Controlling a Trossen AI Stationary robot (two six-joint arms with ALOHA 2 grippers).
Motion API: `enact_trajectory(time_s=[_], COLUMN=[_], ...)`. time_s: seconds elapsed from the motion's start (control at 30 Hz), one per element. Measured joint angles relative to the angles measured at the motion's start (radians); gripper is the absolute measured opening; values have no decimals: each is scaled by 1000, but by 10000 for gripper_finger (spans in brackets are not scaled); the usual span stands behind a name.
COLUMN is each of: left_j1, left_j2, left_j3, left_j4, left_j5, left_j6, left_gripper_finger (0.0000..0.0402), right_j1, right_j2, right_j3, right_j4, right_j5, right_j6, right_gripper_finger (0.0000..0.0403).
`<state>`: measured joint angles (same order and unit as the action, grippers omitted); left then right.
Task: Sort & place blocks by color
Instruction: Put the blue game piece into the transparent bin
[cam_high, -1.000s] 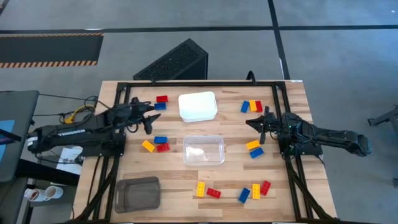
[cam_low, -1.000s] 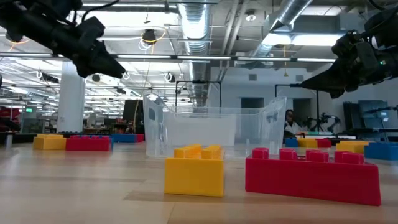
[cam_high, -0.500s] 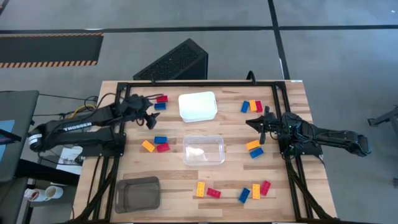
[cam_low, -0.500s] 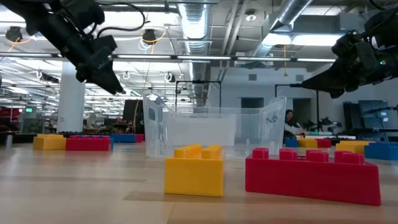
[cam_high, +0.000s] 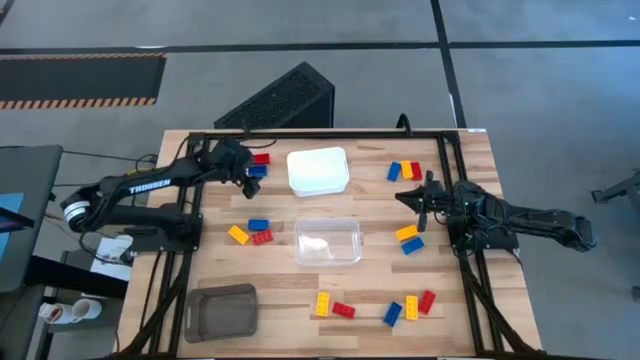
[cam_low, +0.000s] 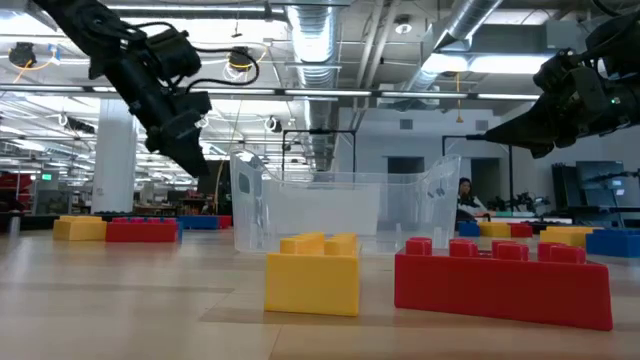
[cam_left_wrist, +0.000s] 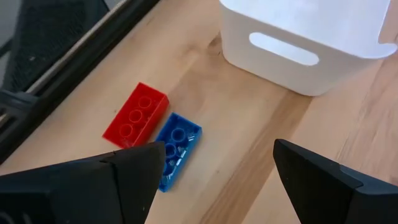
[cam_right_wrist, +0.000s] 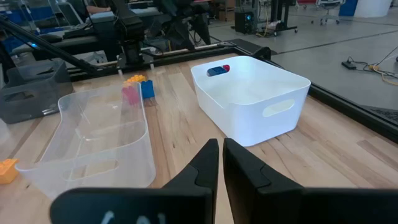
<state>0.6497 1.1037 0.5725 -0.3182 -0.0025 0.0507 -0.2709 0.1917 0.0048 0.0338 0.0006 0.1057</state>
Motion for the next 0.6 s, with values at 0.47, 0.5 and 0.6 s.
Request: enact_trajectory(time_s=[0.47, 0.5, 0.6], left_j1=[98, 104, 123], left_j2=[218, 231, 270], left_j3=[59, 59, 59], left_j4=[3, 4, 2], left_j5=[34, 34, 34], left_j6=[69, 73, 81], left_gripper_finger=[288, 288, 288], right_j1=[0, 0, 0], right_j2=[0, 0, 0], right_j3=[0, 0, 0], right_j4=[0, 0, 0], right_j5=[0, 0, 0], right_j6=[0, 0, 0], right_gripper_finger=[49, 49, 49])
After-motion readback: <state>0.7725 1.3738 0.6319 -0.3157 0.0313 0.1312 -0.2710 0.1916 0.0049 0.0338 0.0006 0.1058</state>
